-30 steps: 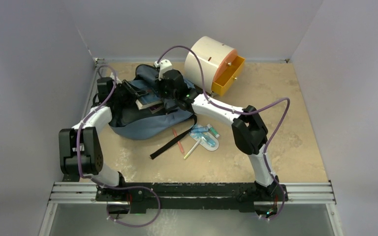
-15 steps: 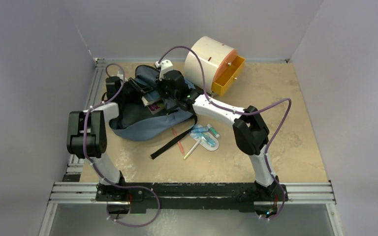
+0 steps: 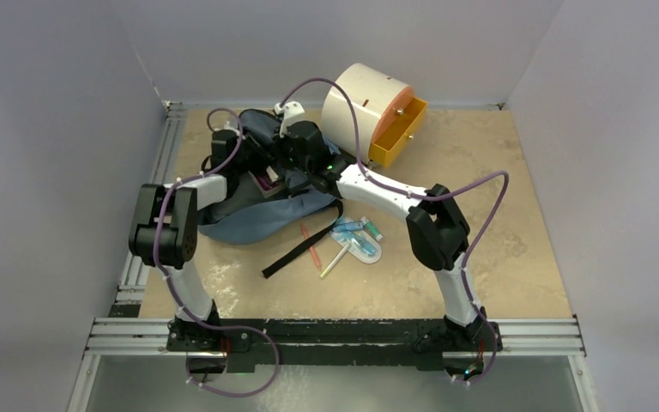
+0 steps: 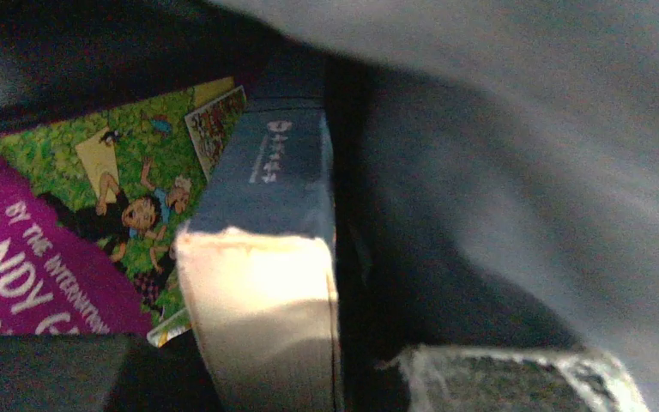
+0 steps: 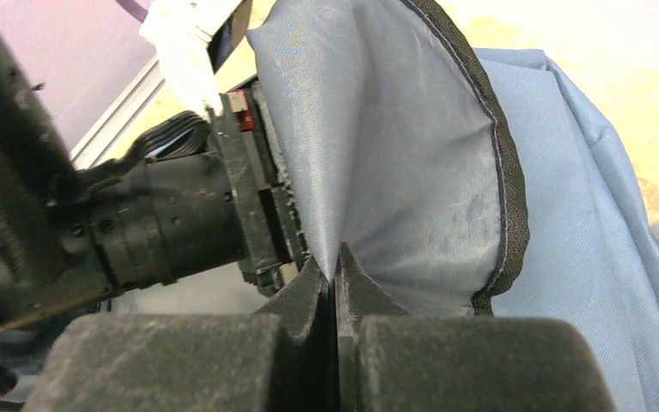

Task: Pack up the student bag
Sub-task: Place the book in the student bag.

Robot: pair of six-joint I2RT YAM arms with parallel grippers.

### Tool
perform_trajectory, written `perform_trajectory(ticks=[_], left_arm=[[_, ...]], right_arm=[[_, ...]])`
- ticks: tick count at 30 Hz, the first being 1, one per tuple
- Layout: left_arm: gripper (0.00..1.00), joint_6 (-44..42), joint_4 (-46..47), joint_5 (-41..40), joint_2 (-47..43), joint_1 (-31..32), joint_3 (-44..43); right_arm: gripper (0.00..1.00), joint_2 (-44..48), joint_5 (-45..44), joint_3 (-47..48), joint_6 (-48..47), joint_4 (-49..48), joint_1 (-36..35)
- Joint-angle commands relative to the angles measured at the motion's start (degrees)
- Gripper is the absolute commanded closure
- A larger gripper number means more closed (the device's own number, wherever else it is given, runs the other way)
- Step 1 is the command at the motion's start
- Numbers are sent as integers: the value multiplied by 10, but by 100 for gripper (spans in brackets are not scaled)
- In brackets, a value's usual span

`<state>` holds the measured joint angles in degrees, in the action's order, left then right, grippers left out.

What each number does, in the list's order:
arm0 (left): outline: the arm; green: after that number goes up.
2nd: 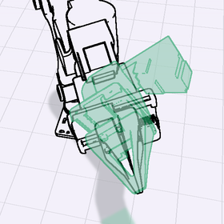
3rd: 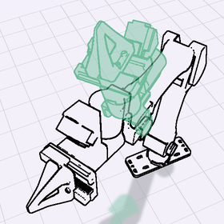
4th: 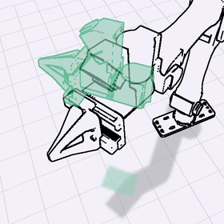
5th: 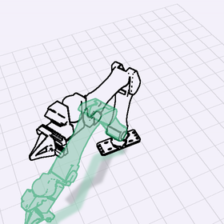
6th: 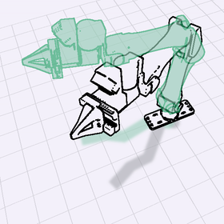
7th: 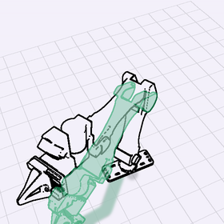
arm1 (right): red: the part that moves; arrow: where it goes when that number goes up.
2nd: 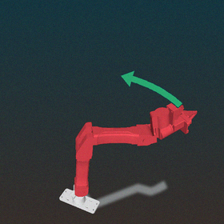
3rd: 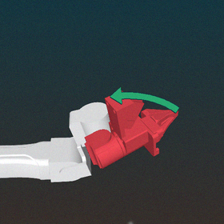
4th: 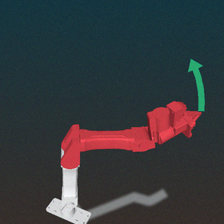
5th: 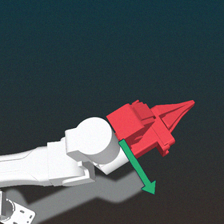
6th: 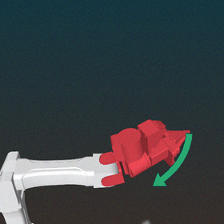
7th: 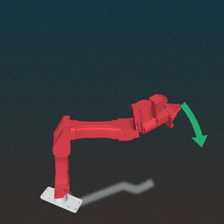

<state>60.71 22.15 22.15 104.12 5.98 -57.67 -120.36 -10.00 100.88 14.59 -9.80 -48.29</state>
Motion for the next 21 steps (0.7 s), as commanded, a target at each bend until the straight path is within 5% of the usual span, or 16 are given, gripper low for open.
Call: perform_trajectory(ticks=[1, 6, 21], left_arm=[[83, -26, 11, 7, 29, 4, -73], [54, -60, -40, -17, 8, 4, -72], [32, -150, -256, -73, -143, -15, -86]], right_arm=[[100, 55, -5, 6, 20, -74, -2], [100, 63, -9, -9, 32, -69, -2], [100, 60, -16, -33, 37, -80, -1]])
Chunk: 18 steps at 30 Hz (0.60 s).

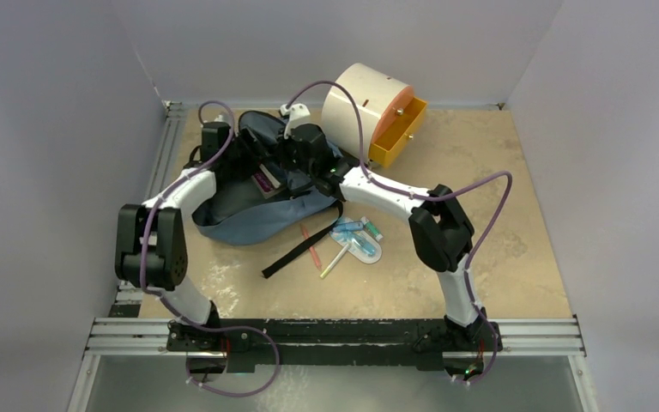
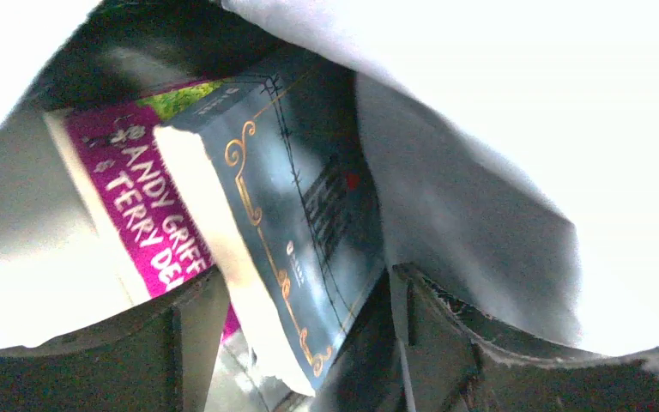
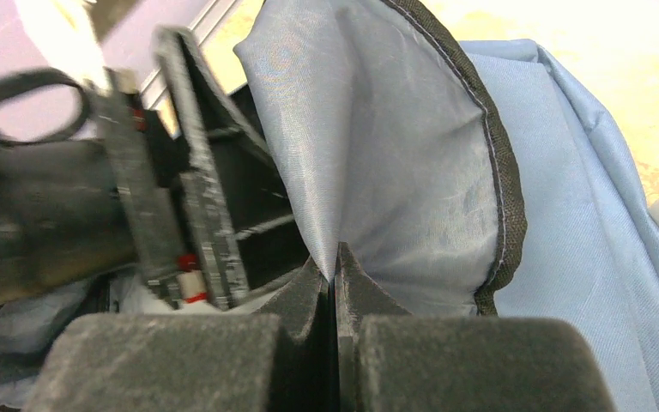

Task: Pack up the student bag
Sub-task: Place the book in the student bag.

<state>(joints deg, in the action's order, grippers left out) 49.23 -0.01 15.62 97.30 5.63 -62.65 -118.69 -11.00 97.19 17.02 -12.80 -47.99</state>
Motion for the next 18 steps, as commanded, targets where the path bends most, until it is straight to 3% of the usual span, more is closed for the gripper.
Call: perform_trajectory(ticks=[1, 4, 8, 18], left_arm=[[32, -35, -41, -8, -92, -15, -26], [31, -44, -20, 7, -155, -30, 31], [30, -83, -76, 2, -221, -48, 49], [30, -174, -243, -136, -360, -53, 80]], right_arm=[[100, 43, -8, 4, 12, -50, -4], [100, 40, -11, 3, 9, -51, -5], [100, 33, -7, 3, -8, -50, -4], [98, 29, 89, 4, -66, -36, -6]])
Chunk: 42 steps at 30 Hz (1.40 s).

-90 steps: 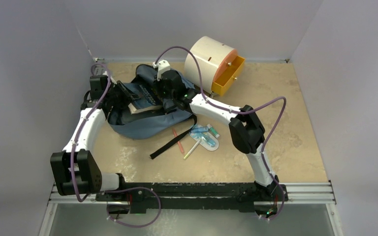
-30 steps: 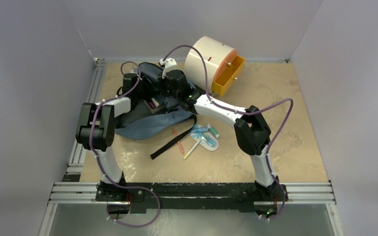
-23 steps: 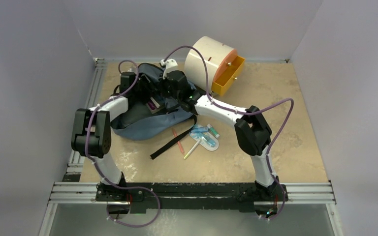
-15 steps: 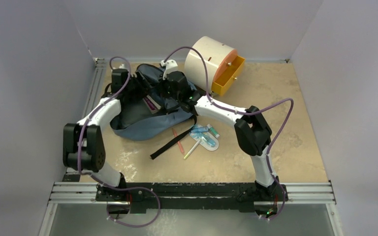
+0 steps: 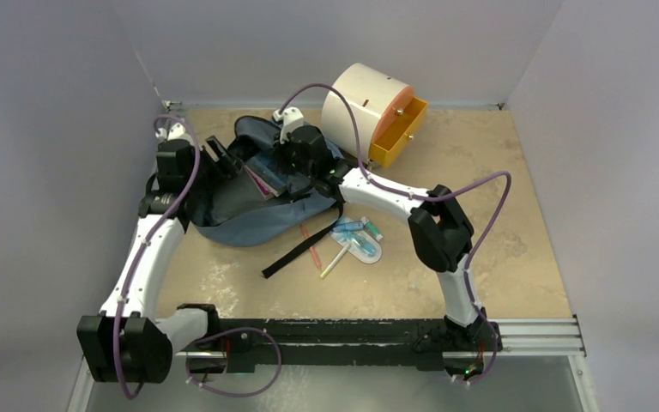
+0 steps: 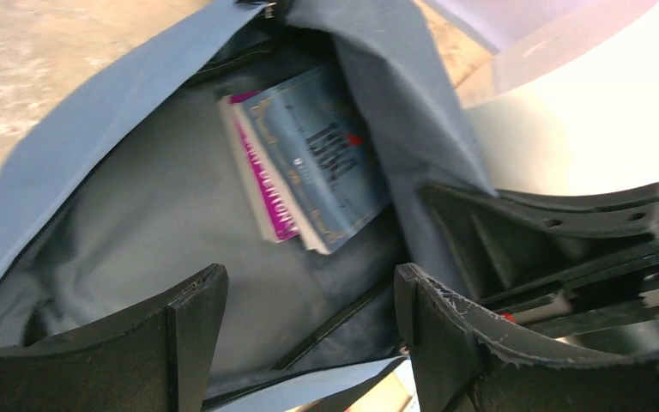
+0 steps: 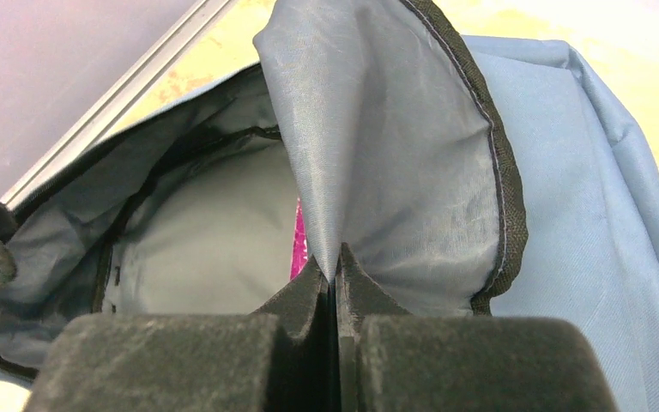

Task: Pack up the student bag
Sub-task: Place the book in the student bag, then zip the student bag at the center of the board.

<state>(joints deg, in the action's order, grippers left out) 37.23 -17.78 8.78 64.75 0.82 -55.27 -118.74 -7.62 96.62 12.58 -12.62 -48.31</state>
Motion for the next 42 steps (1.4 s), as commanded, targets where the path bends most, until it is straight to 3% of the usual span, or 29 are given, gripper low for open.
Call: perform_trajectory(ticks=[1, 6, 13, 17, 22, 28, 36, 42], left_arm=[[29, -66, -68, -72, -43, -5, 7], [30, -97, -120, -126, -42, -5, -21], [30, -104, -161, -204, -51, -7, -14], [30, -81, -177, -196, -28, -44, -7], [30, -80, -188, -181, -3, -78, -7], [29, -81, -160, -122, -14, -89, 10], [29, -79, -136, -94, 16, -90, 37], [30, -87, -123, -97, 17, -90, 52]], right_arm=[[96, 27, 62, 9, -23, -36, -3], [90, 19, 75, 21, -33, -20, -11], [62, 19, 238, 30, -64, 6, -23], [54, 56, 168, -4, -30, -10, -23], [44, 108, 18, -77, 23, -25, -8], [30, 141, 6, -132, 121, -31, 48], [26, 112, 135, -138, 209, -35, 94], [30, 68, 227, -120, 238, -37, 102]])
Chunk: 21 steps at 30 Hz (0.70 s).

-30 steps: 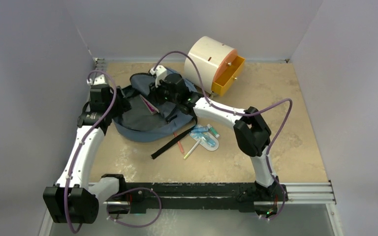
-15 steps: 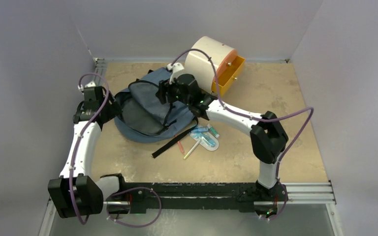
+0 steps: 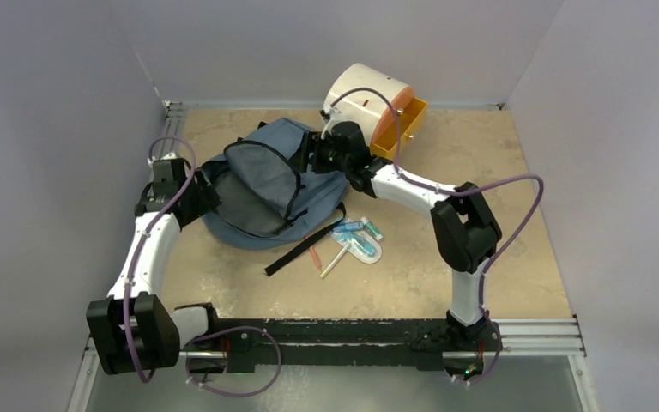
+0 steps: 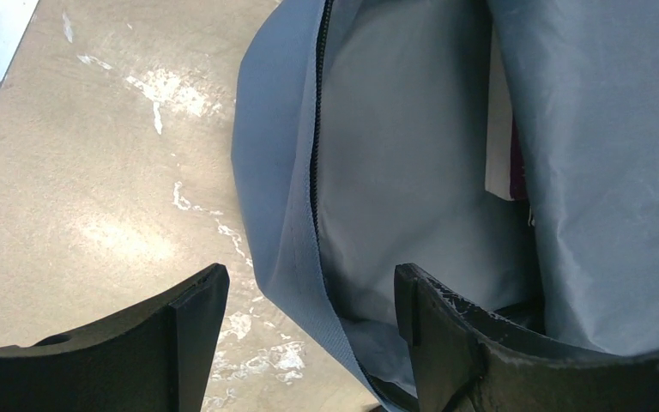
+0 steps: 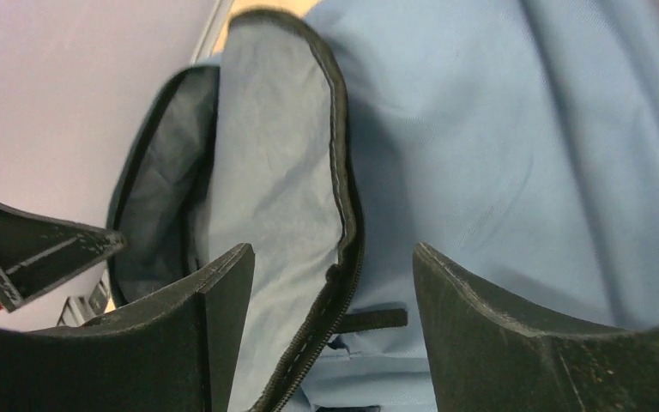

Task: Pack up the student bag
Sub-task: Zip the student bag at the center of the board.

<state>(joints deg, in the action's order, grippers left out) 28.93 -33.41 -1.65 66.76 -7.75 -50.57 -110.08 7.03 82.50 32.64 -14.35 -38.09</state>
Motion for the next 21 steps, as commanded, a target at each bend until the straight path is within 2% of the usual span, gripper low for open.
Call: perform_trajectory(ticks=[1, 7, 10, 15, 21], left_arm=[[30, -5, 33, 6, -3, -5, 4], [31, -6, 36, 12, -4, -6, 11], [33, -5, 37, 14, -5, -6, 13], [34, -8, 39, 14, -7, -7, 13], [34, -8, 37, 8, -6, -7, 12]], right_arm=[[30, -23, 88, 21, 40, -20, 0], [29, -45, 139, 25, 59, -25, 0], [29, -43, 163, 10, 77, -64, 0], [34, -35, 212, -14, 112, -145, -2], [37, -29, 231, -18, 110, -161, -13]])
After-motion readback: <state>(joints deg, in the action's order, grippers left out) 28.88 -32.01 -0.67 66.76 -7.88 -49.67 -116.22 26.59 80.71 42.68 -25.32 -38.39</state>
